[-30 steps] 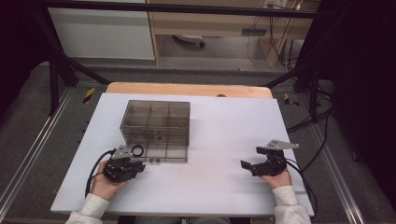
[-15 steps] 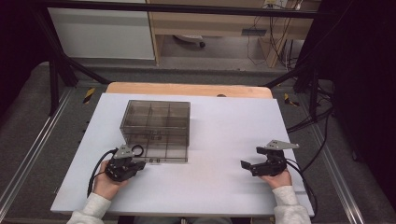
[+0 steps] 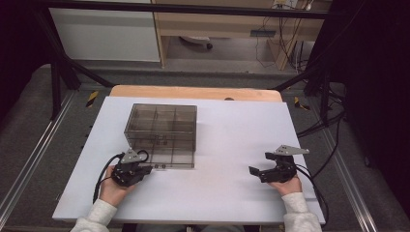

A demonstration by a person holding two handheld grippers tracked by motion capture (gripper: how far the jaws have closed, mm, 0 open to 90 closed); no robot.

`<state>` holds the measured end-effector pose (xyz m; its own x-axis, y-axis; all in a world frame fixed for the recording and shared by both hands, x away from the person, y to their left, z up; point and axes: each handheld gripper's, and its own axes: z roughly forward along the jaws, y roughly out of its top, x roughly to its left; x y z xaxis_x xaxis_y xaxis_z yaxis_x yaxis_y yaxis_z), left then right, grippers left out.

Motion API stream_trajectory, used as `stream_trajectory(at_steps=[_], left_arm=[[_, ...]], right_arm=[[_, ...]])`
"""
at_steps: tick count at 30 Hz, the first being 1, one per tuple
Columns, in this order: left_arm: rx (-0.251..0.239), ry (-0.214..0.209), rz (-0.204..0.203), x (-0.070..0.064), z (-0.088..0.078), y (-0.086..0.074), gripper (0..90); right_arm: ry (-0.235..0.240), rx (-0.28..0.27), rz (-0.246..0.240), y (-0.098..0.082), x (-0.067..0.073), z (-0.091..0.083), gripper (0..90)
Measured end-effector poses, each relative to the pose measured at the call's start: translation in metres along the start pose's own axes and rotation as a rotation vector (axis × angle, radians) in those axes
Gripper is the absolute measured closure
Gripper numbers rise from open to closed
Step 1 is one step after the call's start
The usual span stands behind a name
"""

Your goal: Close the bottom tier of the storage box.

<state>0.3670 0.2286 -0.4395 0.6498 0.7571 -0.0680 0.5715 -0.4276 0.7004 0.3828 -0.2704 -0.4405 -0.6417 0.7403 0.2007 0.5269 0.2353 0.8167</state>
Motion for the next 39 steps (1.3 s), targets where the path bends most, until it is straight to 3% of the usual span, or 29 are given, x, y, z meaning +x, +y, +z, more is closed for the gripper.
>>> stream_trajectory(at_steps=[39], left_arm=[[-0.011,0.033,0.007,-0.001,0.0116,0.0042,89.2]], right_arm=[[-0.001,0.004,0.0,-0.0001,0.0001,0.0006,0.3]])
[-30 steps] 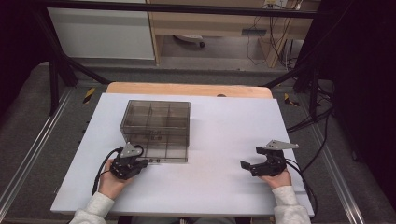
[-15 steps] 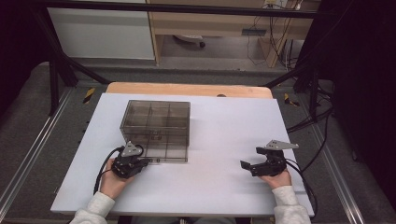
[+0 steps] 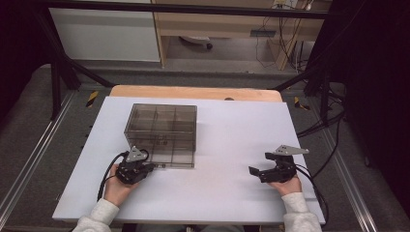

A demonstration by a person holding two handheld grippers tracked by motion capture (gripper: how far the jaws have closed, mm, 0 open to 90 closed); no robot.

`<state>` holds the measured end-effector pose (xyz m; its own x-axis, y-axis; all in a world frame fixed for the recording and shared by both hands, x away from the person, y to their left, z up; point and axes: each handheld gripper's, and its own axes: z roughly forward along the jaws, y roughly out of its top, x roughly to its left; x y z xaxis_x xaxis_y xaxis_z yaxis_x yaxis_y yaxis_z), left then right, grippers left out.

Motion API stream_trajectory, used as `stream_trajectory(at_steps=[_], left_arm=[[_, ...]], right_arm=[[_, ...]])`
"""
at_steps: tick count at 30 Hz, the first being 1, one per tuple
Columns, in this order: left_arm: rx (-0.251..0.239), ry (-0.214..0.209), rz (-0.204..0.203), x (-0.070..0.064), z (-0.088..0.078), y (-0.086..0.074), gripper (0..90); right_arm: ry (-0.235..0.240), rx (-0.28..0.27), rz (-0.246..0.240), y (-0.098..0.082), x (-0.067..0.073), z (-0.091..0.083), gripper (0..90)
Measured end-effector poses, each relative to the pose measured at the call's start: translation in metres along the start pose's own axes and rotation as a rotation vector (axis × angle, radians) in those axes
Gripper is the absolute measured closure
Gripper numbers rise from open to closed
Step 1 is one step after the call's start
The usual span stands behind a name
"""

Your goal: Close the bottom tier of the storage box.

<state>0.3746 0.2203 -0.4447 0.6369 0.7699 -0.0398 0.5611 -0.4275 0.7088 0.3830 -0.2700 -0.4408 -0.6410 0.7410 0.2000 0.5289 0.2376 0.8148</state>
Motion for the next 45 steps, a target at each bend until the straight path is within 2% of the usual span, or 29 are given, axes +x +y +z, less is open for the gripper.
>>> stream_trajectory(at_steps=[45], left_arm=[[-0.02,0.04,-0.017,0.0032,0.0072,0.0033,89.3]], right_arm=[[0.001,0.004,0.0,-0.0001,-0.0001,0.0005,0.3]])
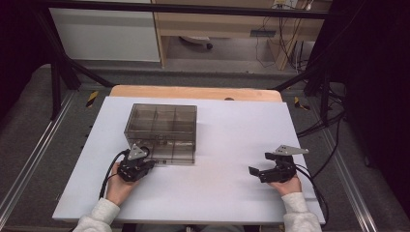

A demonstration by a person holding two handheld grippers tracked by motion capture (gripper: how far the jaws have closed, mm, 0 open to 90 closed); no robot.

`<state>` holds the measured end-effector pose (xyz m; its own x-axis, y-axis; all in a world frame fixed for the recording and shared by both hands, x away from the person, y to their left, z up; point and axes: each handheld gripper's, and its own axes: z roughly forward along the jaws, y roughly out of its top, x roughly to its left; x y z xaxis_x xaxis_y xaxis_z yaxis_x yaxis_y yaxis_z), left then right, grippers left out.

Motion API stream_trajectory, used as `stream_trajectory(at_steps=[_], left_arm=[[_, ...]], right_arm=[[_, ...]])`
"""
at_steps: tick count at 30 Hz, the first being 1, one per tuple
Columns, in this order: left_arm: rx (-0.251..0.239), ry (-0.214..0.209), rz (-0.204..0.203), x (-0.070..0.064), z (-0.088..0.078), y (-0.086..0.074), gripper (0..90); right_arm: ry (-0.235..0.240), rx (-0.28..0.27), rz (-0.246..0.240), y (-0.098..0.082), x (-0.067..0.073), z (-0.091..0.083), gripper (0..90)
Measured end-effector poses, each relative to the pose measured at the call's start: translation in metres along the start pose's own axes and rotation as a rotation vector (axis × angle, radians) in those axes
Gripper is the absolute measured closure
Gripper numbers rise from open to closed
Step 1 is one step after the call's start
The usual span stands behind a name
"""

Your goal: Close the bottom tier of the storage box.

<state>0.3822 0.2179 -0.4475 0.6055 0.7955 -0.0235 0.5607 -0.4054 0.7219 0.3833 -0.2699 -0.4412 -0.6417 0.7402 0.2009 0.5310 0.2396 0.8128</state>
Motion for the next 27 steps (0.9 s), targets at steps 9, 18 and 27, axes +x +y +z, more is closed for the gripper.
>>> stream_trajectory(at_steps=[9,18,27], left_arm=[[-0.007,0.005,-0.009,0.0009,0.0015,0.0008,89.3],[-0.011,0.01,-0.012,0.002,0.0022,0.0012,89.3],[-0.02,0.016,-0.017,0.0034,0.0032,0.0022,89.3]], right_arm=[[0.0,0.0,0.0,0.0,-0.0001,0.0001,0.2],[0.0,0.001,0.0,-0.0001,0.0,0.0002,0.2],[-0.001,0.002,0.0,-0.0001,0.0,0.0003,0.2]])
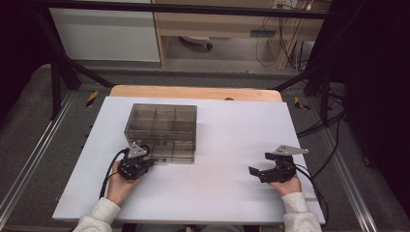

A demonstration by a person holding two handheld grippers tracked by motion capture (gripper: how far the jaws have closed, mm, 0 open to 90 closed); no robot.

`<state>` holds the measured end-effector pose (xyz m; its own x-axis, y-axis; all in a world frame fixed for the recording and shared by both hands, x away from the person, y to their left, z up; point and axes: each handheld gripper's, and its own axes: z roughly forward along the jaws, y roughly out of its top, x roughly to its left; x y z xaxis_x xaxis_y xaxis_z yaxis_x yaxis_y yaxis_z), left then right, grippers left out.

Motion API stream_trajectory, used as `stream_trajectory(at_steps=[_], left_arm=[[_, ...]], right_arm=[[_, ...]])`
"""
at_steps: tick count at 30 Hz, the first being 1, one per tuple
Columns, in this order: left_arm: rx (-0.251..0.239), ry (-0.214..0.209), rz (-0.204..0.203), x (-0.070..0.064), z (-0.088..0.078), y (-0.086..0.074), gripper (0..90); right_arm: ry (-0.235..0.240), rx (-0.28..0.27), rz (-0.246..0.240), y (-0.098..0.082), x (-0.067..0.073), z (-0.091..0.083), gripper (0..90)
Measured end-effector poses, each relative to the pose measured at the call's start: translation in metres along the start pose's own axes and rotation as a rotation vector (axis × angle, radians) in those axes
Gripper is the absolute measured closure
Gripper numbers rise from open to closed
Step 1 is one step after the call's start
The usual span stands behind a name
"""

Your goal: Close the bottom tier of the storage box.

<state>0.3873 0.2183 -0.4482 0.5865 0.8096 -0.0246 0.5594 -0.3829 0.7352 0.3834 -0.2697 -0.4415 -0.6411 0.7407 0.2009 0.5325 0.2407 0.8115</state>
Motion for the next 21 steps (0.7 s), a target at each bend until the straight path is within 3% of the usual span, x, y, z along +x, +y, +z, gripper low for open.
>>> stream_trajectory(at_steps=[21], left_arm=[[-0.01,0.01,0.002,0.0016,0.0031,0.0048,89.3]], right_arm=[[0.0,0.0,0.0,0.0,-0.0001,0.0002,0.2]])
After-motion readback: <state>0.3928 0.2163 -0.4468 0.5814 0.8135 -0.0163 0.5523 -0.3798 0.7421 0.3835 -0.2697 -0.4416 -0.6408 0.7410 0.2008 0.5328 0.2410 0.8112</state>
